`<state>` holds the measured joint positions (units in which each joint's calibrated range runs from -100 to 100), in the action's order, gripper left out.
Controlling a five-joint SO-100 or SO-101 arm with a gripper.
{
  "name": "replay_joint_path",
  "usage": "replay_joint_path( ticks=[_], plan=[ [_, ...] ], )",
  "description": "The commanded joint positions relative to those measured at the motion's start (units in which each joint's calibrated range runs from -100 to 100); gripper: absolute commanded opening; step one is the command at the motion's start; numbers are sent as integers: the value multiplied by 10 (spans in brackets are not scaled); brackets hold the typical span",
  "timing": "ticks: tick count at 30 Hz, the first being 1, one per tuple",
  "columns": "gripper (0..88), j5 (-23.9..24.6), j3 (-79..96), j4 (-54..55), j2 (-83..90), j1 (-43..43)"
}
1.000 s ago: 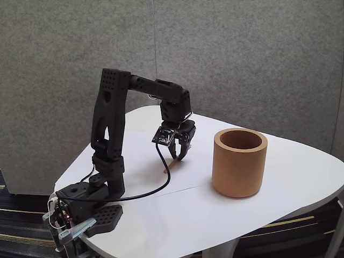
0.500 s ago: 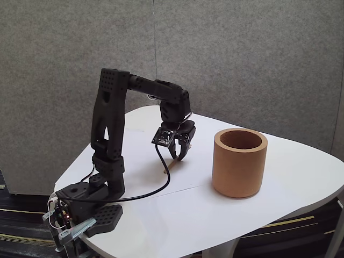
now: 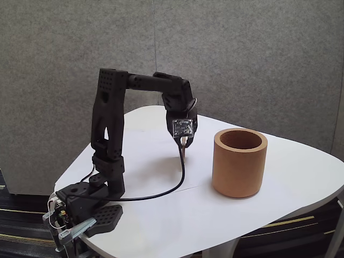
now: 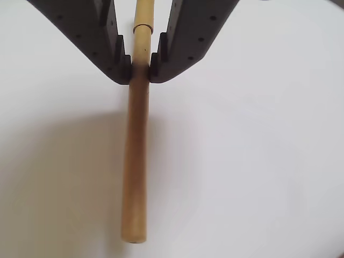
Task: Grab the pen and put it in the pen holder.
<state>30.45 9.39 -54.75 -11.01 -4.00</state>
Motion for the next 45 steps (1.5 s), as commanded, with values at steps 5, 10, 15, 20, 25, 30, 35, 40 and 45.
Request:
replay_joint_path(
  ticks=[5, 10, 15, 20, 25, 30, 35, 40, 45],
  plan=[
    [4, -92, -117, 3, 133, -17],
    [4, -189, -131, 3, 205, -43],
    [4, -310, -129, 3, 274, -37],
    [4, -428, -129, 6, 317, -15],
    [4, -538, -121, 73, 350, 22],
    [4, -628, -121, 162, 354, 61],
    [4, -683, -119, 233, 354, 96],
    [4, -722, -116, 284, 354, 125],
    [4, -760, -51, 322, 368, 165]
  ],
)
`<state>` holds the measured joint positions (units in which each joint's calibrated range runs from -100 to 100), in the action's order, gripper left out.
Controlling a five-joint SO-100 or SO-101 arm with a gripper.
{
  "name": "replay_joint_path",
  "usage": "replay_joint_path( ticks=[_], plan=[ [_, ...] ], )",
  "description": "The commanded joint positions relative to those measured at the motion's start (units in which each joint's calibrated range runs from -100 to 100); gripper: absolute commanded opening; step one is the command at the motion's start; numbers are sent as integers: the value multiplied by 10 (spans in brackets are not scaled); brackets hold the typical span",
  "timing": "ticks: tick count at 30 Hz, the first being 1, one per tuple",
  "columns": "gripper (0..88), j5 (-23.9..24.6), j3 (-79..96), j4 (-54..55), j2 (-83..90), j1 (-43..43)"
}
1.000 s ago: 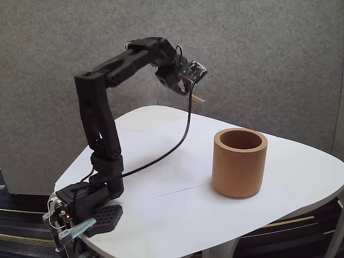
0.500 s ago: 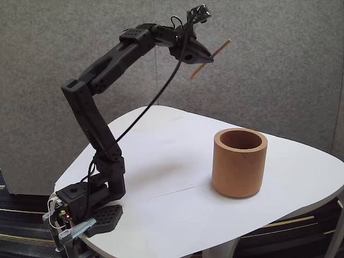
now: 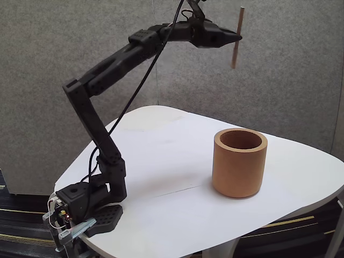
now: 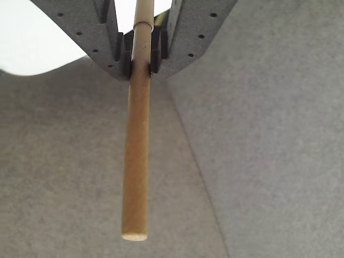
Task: Grab the pen and put it in the pen holder.
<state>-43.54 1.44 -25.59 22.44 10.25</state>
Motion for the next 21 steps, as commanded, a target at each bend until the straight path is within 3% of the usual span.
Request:
replay_joint_path(
  ticks=[1, 13, 21],
  plan=[
    [4, -21, 51, 39, 43, 30],
    [4, -44, 405, 142, 242, 65],
    [4, -45, 498, 159, 284, 112]
  ],
)
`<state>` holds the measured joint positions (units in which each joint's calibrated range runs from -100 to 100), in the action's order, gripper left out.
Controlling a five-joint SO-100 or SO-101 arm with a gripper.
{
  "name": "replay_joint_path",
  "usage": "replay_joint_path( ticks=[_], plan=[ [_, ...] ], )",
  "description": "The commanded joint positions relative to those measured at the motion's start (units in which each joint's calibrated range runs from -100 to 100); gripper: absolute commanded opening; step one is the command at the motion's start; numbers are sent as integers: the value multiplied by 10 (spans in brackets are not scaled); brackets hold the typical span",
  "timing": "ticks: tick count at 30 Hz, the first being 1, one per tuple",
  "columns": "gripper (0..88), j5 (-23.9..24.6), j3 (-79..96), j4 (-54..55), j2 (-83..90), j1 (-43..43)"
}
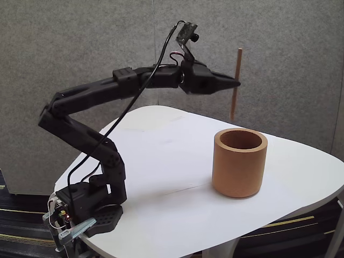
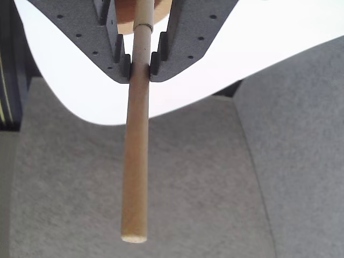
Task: Grab the pen and put it in the pen holder.
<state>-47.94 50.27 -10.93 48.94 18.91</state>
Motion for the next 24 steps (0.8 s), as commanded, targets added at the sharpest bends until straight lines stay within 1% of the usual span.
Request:
replay_joint_path(
  ticks=[1, 5, 10, 24],
  plan=[
    [4, -1, 13, 13, 19, 33],
    [4, -1, 13, 13, 19, 68],
    [4, -1, 14, 13, 19, 90],
    [4, -1, 33, 13, 12, 64]
  ],
)
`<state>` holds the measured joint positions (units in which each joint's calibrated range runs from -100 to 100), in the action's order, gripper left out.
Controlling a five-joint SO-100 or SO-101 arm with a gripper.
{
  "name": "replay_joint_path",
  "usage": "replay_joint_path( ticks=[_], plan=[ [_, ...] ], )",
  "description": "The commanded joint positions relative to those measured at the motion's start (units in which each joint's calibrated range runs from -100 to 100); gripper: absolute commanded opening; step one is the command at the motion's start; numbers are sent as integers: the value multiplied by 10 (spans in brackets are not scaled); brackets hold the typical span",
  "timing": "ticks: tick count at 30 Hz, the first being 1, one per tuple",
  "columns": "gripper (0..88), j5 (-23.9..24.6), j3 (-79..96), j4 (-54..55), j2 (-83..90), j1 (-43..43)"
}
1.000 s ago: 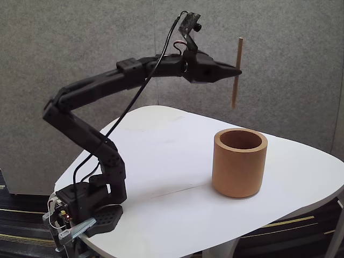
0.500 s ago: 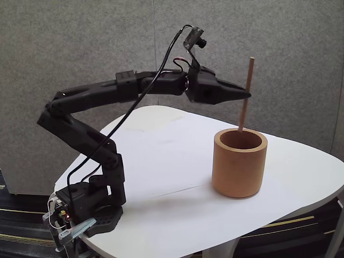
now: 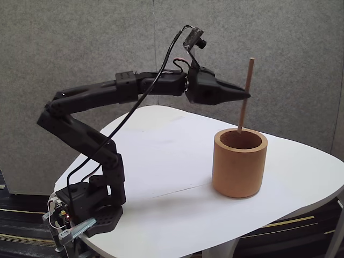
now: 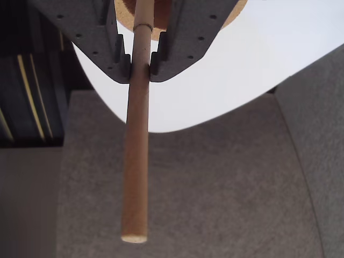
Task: Grab the pen and put it in the pen holder.
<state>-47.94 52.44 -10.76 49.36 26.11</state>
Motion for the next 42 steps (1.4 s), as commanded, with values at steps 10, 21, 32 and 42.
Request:
replay_joint_path(
  ticks=[10, 21, 32, 42],
  plan=[
    [4, 0, 90, 11, 8, -28],
    [4, 2, 62, 11, -82, -47],
    [4, 4, -30, 10, -183, -47],
    [4, 4, -33, 10, -187, -47]
  ],
)
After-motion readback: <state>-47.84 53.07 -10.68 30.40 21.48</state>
